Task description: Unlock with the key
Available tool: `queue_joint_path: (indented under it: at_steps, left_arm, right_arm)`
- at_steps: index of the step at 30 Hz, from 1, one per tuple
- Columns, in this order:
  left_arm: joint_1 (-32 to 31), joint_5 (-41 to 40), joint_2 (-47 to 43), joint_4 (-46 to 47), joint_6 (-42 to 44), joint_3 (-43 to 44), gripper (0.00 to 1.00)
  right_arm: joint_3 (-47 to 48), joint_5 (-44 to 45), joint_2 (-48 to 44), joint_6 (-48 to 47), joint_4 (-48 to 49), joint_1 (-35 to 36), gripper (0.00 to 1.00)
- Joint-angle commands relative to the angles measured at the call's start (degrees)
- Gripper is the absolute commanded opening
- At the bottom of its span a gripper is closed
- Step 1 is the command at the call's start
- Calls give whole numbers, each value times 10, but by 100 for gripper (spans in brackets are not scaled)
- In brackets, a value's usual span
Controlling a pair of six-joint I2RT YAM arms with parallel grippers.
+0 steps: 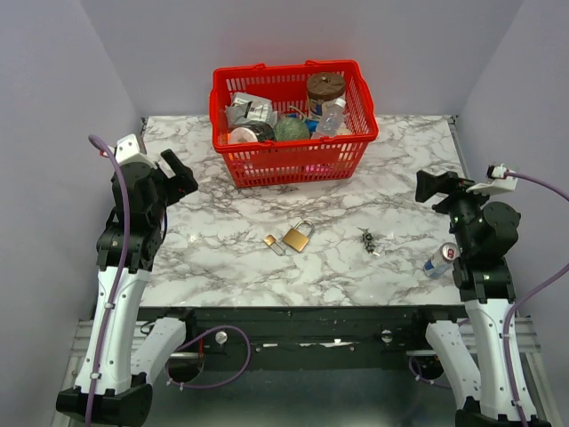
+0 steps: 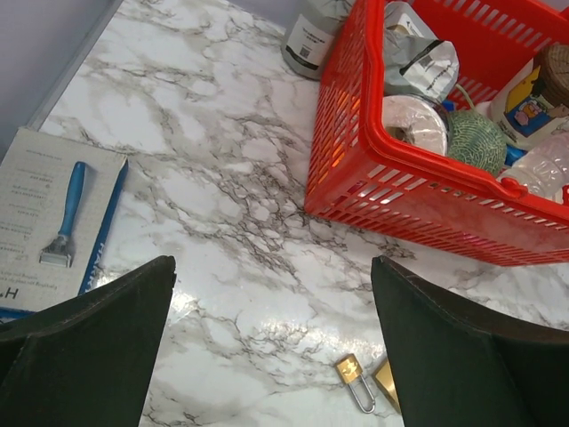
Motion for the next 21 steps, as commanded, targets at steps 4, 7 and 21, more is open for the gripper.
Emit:
queue_joint_path:
  at_steps: [4,7,21]
  left_arm:
    - [1,-1,18,-48,-15,26,99]
    - [2,64,20,-22,-6,13,99]
    - [-250,42,41,40,-118,-110,91]
  right_arm:
    - [0,-37,-10,-43,-24,-2,100]
    - [-2,-47,-1,-47,-51,-2,100]
    - [-41,-35,114,-22,-158,86,90]
